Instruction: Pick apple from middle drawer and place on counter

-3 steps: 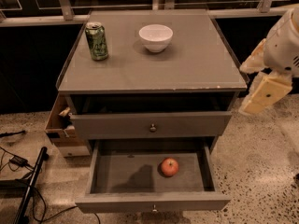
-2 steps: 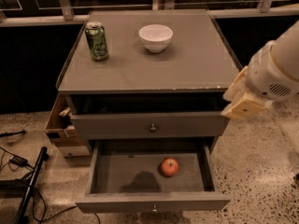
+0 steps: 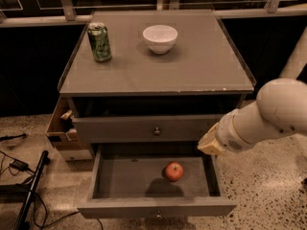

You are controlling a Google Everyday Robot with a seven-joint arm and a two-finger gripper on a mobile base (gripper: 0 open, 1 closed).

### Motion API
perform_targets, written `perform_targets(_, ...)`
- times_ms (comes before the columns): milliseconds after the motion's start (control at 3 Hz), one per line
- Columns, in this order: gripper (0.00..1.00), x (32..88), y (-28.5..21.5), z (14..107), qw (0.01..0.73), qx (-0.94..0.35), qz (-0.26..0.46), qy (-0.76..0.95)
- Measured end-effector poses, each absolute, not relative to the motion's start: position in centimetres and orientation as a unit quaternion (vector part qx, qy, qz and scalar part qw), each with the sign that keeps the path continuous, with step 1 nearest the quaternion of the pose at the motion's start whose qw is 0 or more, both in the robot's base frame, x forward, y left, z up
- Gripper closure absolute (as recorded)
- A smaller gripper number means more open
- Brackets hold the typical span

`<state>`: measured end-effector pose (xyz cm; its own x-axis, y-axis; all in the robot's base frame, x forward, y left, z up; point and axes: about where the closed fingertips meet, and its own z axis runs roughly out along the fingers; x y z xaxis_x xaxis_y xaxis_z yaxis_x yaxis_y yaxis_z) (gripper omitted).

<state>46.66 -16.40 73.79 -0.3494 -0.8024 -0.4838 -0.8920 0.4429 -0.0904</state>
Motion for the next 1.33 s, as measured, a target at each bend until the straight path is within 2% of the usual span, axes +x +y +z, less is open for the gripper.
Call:
perform_targets(333, 1.0, 47.9, -16.4, 73.9, 0.257, -0.513, 0.083, 0.815)
perform_targets(667, 1.0, 46.9, -17.2, 71.4, 0.24, -0.508, 0.088, 0.822)
perform_targets(1333, 1.0, 45.1, -20.5, 58.3, 0.253, -0.447, 0.101, 0.852)
